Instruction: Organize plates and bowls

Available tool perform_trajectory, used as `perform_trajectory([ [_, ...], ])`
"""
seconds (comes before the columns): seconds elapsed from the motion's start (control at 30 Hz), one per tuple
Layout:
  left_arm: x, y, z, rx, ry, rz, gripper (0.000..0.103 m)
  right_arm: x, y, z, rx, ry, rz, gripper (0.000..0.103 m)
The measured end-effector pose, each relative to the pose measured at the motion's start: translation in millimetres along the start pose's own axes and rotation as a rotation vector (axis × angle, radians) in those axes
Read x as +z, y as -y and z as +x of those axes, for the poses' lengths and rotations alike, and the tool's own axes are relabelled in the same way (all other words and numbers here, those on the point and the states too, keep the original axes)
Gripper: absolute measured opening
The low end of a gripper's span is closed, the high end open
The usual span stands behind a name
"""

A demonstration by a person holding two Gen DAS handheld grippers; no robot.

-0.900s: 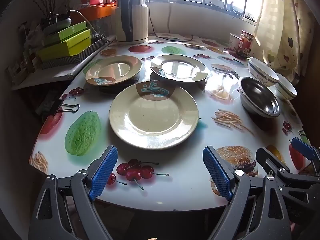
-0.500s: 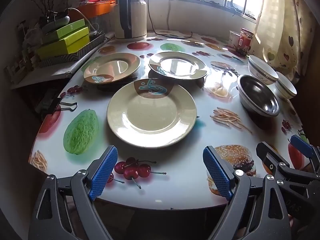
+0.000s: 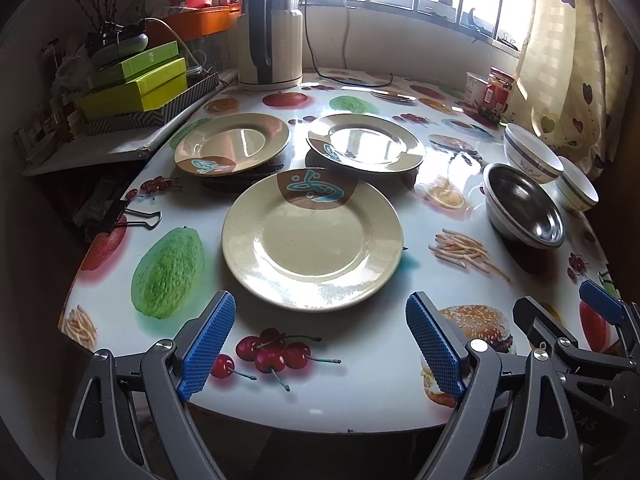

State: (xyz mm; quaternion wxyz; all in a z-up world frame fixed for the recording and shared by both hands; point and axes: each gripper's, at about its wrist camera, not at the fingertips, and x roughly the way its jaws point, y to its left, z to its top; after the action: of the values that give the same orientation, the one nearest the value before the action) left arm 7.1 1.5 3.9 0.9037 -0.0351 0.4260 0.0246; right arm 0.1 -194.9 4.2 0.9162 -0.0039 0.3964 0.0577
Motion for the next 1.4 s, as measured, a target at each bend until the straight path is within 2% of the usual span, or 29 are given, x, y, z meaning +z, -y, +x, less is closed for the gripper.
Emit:
perform_trajectory([
  [1.4, -2.7, -1.3, 0.3, 0.004, -0.006, -0.004, 0.088, -0.3, 0.2, -0.1, 0.004, 0.002, 0.001, 0.103],
])
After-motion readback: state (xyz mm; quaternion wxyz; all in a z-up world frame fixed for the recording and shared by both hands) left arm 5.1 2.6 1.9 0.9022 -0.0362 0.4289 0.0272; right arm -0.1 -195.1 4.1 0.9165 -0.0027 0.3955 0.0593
